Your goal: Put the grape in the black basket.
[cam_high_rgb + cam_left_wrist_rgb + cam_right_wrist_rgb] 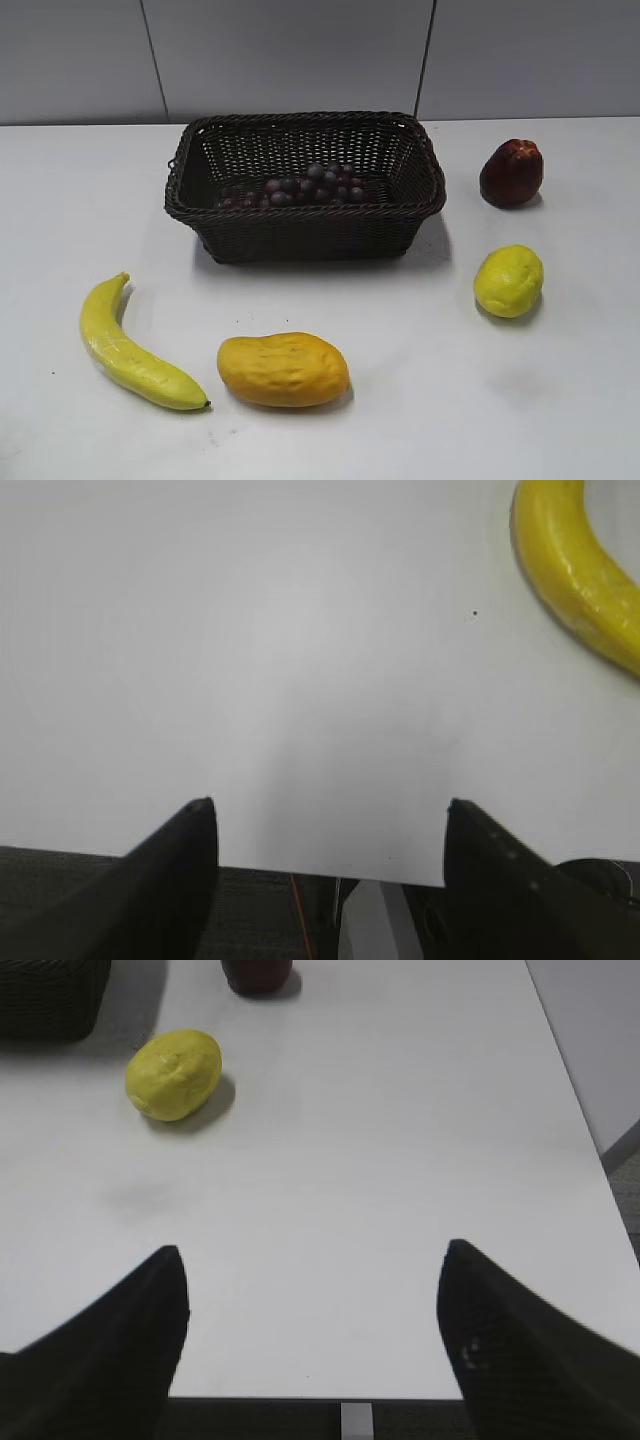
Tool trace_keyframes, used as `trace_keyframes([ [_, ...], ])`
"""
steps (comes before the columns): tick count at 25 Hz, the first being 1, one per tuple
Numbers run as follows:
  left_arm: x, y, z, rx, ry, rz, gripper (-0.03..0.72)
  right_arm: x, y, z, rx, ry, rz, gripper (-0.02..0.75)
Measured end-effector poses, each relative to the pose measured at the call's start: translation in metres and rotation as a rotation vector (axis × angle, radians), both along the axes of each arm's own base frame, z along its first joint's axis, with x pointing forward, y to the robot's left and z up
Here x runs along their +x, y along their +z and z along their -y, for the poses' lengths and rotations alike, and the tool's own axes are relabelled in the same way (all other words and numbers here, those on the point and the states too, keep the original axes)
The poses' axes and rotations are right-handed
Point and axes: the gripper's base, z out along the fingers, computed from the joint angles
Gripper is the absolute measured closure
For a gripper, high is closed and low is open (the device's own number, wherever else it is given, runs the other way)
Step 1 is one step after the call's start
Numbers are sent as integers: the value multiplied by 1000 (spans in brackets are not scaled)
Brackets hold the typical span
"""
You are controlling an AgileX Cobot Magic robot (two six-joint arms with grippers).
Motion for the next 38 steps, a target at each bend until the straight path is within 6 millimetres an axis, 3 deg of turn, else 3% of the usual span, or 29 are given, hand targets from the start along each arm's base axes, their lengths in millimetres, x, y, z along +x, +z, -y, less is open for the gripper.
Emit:
trace_keyframes([
  [5, -30, -12, 3, 23, 4, 100, 148, 0, 0, 0, 0, 0, 0, 150],
  [18, -82, 4, 10, 69, 6, 464, 148, 0, 0, 0, 0, 0, 0, 150],
  [27, -95, 6, 11, 75, -9, 547, 195, 0, 0, 0, 0, 0, 0, 150],
  [38, -102, 6, 13, 45, -120, 589, 200, 0, 0, 0, 0, 0, 0, 150],
])
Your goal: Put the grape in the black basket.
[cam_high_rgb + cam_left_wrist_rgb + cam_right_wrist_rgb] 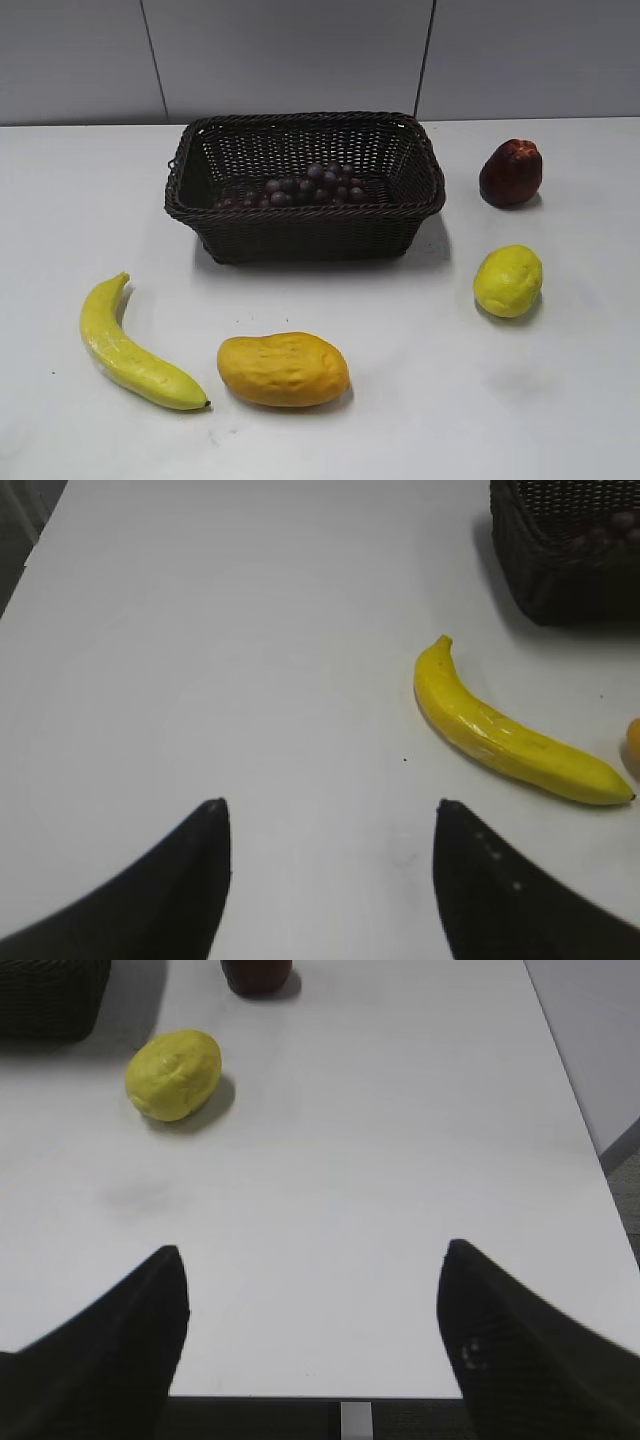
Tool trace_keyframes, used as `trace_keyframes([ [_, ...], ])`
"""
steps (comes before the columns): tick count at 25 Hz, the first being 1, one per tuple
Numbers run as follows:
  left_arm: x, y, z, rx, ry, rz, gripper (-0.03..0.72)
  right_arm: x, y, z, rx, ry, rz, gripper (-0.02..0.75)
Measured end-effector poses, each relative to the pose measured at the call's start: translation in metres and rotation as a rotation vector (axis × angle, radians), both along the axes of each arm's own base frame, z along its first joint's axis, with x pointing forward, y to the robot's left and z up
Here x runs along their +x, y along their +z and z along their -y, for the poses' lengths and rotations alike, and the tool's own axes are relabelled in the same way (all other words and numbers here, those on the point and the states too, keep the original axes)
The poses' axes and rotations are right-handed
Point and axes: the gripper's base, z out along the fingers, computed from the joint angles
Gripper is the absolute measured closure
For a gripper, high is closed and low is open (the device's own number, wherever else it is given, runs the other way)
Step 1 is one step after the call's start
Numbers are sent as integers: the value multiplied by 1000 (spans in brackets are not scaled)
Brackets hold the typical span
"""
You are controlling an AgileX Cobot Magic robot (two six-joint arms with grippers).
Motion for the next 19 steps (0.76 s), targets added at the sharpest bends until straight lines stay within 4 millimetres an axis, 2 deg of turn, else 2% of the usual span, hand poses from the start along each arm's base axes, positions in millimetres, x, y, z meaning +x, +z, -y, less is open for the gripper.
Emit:
trace_keyframes([
  [8, -11, 0, 0, 2, -2, 70, 200, 0, 0, 0, 0, 0, 0, 150],
  [19, -11, 0, -1, 5, 1, 71, 200, 0, 0, 0, 0, 0, 0, 150],
])
